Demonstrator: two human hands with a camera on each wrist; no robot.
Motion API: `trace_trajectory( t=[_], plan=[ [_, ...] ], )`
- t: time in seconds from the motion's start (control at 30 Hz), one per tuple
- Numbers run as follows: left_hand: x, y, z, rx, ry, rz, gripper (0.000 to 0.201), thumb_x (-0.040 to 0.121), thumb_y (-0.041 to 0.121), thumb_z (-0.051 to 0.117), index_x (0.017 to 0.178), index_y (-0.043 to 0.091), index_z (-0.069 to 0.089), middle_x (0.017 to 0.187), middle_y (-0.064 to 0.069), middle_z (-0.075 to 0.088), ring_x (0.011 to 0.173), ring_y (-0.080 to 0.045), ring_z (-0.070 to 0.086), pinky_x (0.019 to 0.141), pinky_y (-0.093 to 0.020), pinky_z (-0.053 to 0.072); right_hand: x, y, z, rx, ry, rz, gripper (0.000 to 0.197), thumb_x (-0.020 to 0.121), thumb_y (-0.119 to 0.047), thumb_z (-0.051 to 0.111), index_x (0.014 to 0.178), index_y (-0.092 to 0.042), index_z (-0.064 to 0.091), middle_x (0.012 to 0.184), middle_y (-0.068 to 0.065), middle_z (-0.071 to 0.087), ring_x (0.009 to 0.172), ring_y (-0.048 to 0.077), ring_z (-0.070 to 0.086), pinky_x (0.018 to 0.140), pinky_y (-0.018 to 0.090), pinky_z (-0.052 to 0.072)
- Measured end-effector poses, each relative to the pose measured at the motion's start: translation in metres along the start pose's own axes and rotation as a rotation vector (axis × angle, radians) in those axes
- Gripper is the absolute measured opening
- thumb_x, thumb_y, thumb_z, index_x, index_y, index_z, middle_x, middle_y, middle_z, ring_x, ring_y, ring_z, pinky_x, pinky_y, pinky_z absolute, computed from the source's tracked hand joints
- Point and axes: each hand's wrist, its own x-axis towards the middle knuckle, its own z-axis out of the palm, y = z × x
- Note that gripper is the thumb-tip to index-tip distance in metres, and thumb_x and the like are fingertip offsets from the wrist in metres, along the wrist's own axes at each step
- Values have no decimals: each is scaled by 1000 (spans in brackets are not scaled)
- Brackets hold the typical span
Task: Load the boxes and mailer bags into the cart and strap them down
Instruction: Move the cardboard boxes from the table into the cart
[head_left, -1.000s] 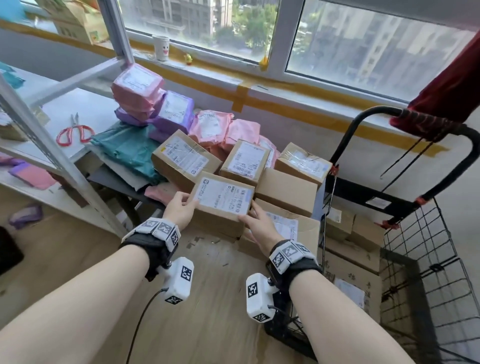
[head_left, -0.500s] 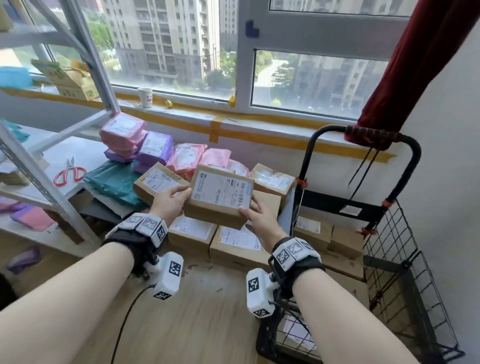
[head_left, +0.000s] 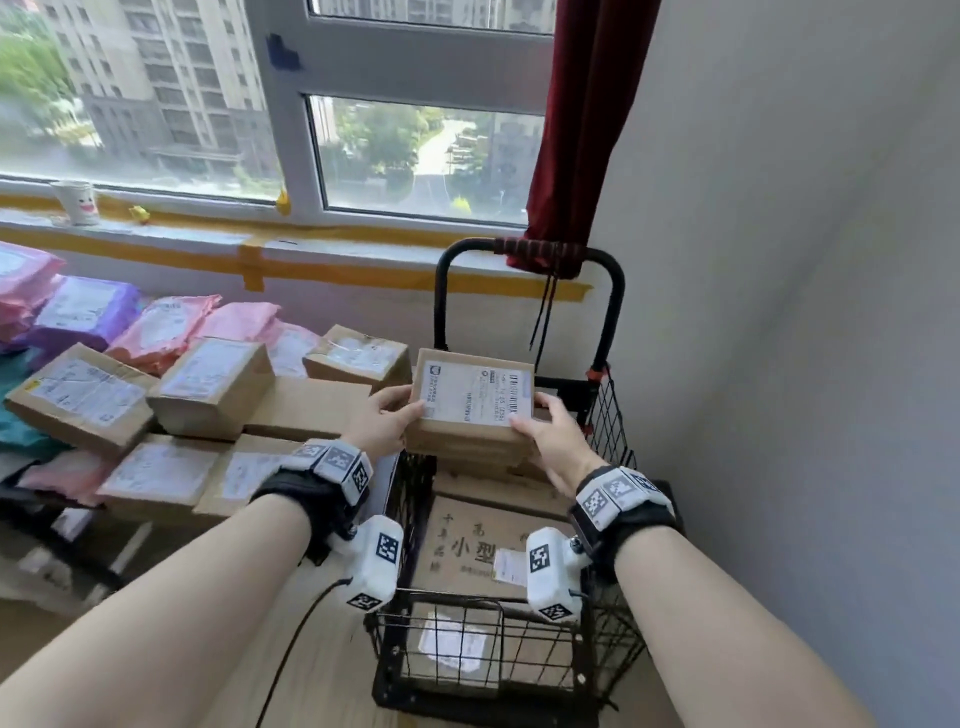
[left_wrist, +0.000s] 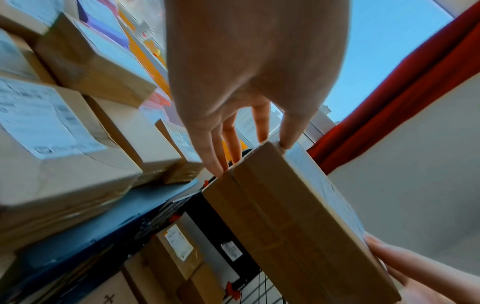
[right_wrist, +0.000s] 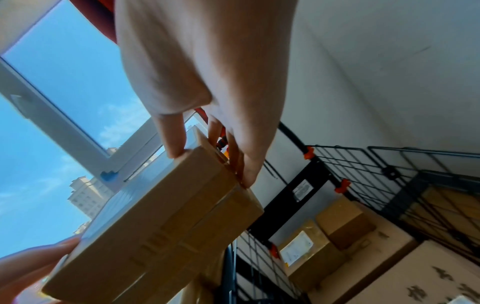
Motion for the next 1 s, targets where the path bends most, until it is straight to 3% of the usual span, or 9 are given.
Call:
trace_trajectory(
  t=[0.13,0.27,0.33,0.57,0.7,0.83,1.0],
  plan=[
    [26,-10,41,74,-26,-42,38,90,19,61,128,18,55,102,-10,60,95,-25,59,71,-30,49,17,25,-41,0,24,68,61,89,-10,61,142,-17,33,129,9,57,113,21,57,103,43,44],
    [61,-26,69,122,-75,-108,38,92,18,58,130,20,53,119,-10,58,107,-25,57,86,-36,48,47,56,-60,21,44,148,67,88,-8,61,146,-16,29,132,9,55,112,19,57,101,38,46],
    [86,-37,79,139,-93,-134,39,93,15,56,132,19,51,119,-10,58,106,-25,57,82,-35,48,68,73,-64,27,49,199,71,85,-9,62,146,-18,28,131,8,56,113,21,58,102,44,46],
    [187,-98,101,235,-123,-244,40,91,13,55,130,20,54,120,-11,63,101,-23,61,74,-31,53,156,138,-72,31,60,399,78,81,0,62,148,-21,26,132,8,57,115,24,58,102,48,46],
    [232,-148,112,292,-98,-350,41,90,14,55,131,19,54,123,-10,62,109,-25,60,96,-41,50,206,186,-66,7,46,535,79,82,2,62,147,-22,25,132,10,57,115,26,58,101,48,46],
    [271,-194,125,400,-48,-434,42,95,21,50,136,17,47,133,-9,55,117,-26,55,89,-26,43,255,238,-62,-12,30,620,77,85,1,62,148,-20,23,131,12,57,110,24,61,99,46,48],
    [315,-248,138,419,14,-551,40,94,20,53,132,7,49,130,-12,57,118,-28,55,98,-32,43,300,296,-58,-47,8,715,81,86,-4,64,150,-21,18,138,11,52,118,23,56,104,45,43]
  ],
)
